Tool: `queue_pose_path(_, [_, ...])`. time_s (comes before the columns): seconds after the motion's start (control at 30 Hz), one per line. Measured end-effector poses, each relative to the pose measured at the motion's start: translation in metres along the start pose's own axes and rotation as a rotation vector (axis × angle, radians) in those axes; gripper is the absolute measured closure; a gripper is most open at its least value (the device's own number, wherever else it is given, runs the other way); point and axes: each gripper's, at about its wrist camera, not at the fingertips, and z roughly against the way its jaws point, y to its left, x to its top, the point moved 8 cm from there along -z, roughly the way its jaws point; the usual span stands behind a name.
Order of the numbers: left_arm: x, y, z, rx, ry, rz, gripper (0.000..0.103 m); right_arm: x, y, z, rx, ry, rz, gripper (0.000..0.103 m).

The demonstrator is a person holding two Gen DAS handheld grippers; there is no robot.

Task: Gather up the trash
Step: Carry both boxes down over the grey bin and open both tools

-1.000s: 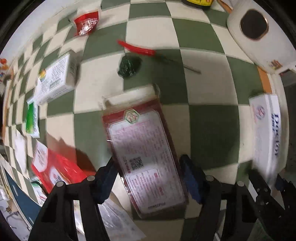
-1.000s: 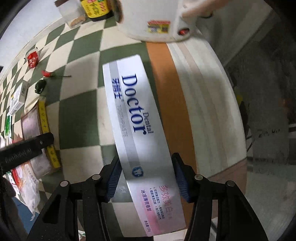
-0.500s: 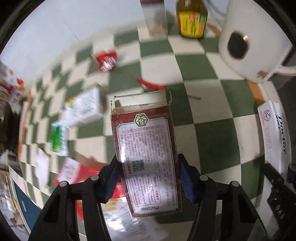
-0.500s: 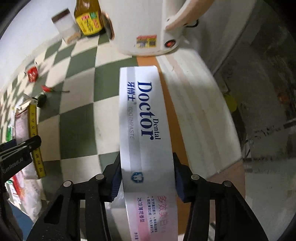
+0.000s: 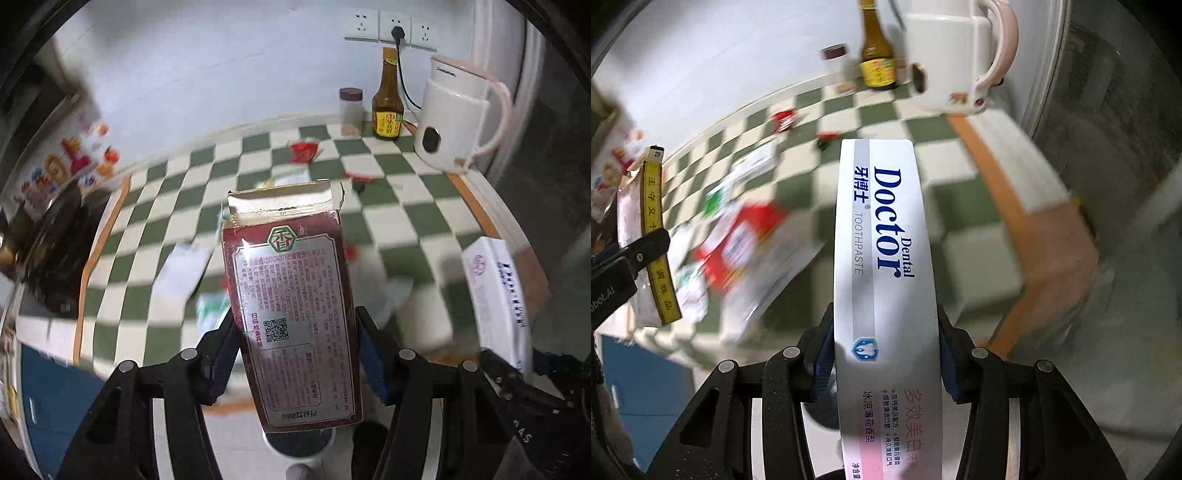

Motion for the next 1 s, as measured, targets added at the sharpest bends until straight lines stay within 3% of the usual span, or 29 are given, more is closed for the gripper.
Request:
queue_pose_path(0.17, [-0.103,0.052,0.011,0.011,0.104,0.012,0.047,-0.115,0.053,0.019,0.057,0.073,0.003,0.054])
queue_pose_path(0.37, [-0.213,0.096,-0.043,0.036,0.313,0.048,0.047,-0.242,0.086,-0.049,0.076,0.29,0.043,0.054])
queue_pose_path(0.57, [-0.324,0.106,-0.179,-0.031,0.555,0.158,0.047,-0.338,0.087,-0.18,0.071,0.465,0.049,0.054])
queue_pose_path(0.73, [-0.406,0.087,-0.321,-0.161,0.735,0.214,0.047,-0.402,0.087,-0.321,0.092,0.58,0.037,0.054])
queue_pose_path(0.9, [-0.449,0.058,-0.424,-0.276,0.849,0.251,0.046,-0.434,0.092,-0.438,0.104,0.65,0.046,0.054])
queue_pose_path(1.0, [-0.466,0.048,-0.458,-0.315,0.896,0.266,0.045,-0.45,0.094,-0.485,0.114,0.704,0.052,0.053])
